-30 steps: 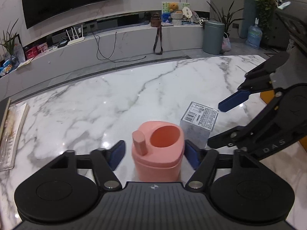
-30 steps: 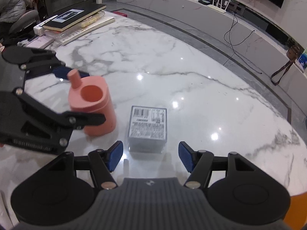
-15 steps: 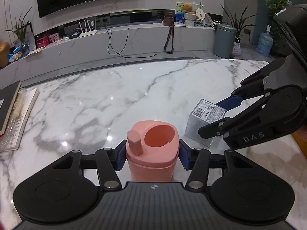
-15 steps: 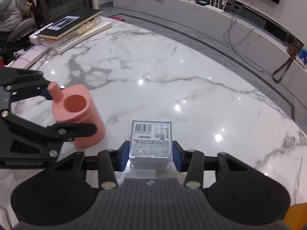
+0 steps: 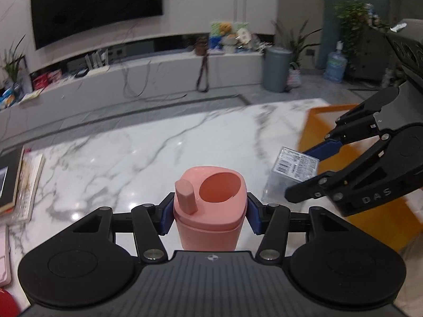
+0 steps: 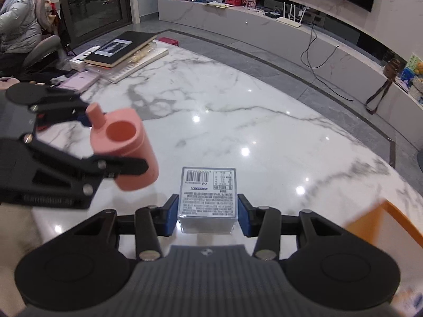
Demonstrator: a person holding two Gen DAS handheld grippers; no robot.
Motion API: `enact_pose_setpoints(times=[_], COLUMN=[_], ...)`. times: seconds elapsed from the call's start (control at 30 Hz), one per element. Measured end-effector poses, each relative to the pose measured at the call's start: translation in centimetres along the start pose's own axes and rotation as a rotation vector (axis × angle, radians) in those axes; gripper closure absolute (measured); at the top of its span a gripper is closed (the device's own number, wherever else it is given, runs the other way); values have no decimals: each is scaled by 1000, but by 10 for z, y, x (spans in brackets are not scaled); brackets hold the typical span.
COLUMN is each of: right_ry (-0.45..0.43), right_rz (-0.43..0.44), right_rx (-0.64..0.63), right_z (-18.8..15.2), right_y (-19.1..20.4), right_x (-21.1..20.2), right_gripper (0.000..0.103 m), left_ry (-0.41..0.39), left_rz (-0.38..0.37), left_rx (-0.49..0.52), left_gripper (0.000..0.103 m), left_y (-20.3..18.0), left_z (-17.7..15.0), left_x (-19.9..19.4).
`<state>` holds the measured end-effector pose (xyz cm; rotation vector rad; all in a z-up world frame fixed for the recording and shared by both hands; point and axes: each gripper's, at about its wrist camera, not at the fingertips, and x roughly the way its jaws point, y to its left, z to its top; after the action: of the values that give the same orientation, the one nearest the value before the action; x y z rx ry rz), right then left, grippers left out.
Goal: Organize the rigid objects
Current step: 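Grasp the pink cup with the left tool while the right tool grasps the clear cube box, then lower the pink cup and clear cube box into the orange box and release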
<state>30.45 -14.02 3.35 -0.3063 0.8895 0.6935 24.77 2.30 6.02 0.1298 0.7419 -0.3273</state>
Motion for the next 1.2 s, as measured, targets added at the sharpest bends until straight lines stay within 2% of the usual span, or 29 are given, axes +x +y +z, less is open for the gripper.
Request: enact_pose_setpoints(times=[0.23,0.37,0.5,0.67,0.77,0.93,1.07,1.2], right_ry=[1,54,125,238,298,340,408,436], right_rz=[-83,-147,-181,-185,-170,-118,-127,-92], right_rx=[3,14,0,-7,4,29,-9,-31], right_z=[-47,-78,-113,-149,-164,-169,-177,-179], right_y=[-40,-64,-88,-119,-134,-150,-152,-152], right_x=[-101,-136,-155,-147,-131,-102,-84,-76], right_gripper=[58,58,58,58,58,58,58,58], left_ry=[-71,-94,-73,-10,29,89,117,134], left_rz=[-133,-211,-263,-336,-353,-350,-355,-353], left_rx=[84,157,220,233,249,245,251,245], left_gripper=[41,41,41,41,41,41,41,41], left_y=[-74,-123,-169,-208,-223,-232,-235,-241], left_z=[26,40,47,49,49,50,47,42], left_x=[-31,-31,-15,19,41,77,91,98])
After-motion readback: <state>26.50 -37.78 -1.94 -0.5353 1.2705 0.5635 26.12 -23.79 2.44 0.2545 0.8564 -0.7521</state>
